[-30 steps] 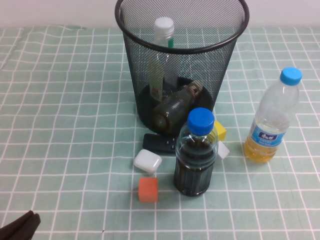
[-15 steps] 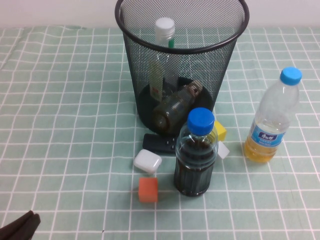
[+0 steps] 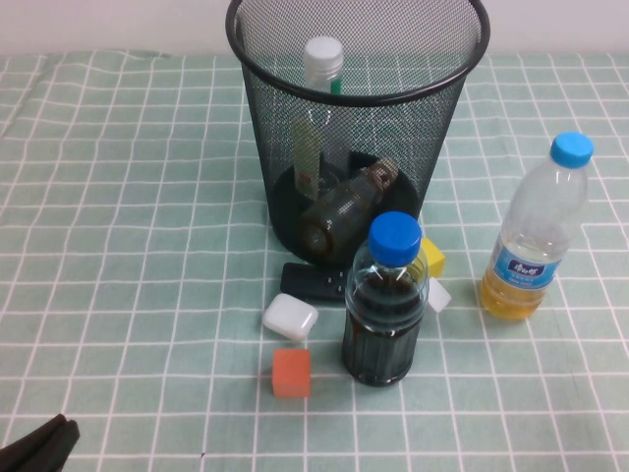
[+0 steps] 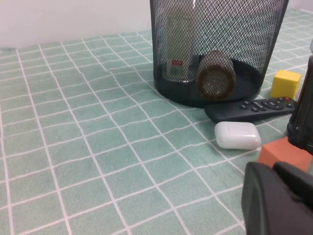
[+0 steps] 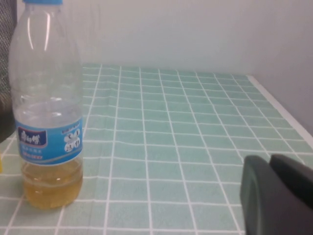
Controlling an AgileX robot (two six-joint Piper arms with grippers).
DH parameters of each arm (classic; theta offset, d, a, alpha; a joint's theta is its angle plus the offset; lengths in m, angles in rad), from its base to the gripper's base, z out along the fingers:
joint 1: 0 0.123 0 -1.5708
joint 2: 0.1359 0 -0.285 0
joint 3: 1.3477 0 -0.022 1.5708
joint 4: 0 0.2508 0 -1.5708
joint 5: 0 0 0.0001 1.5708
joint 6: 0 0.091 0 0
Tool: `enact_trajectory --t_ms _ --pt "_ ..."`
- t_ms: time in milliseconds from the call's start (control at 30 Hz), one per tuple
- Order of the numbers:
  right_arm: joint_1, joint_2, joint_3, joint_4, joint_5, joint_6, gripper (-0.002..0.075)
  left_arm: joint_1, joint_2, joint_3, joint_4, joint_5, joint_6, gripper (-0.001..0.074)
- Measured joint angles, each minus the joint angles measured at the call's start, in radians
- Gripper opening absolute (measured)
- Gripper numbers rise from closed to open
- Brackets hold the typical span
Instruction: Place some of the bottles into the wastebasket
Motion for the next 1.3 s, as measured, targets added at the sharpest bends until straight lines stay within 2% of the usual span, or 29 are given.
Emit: enact_trajectory --t_ms 400,1300 --pt "-0.015 -0.078 -0.003 0.009 0.361 0.004 -0.0007 0.000 0.000 0.000 0.000 0.000 0.000 -0.0005" --pt "-0.015 -0.078 -0.005 0.011 0.358 0.004 -0.0007 0.000 0.000 0.000 0.000 0.002 0.000 -0.0005"
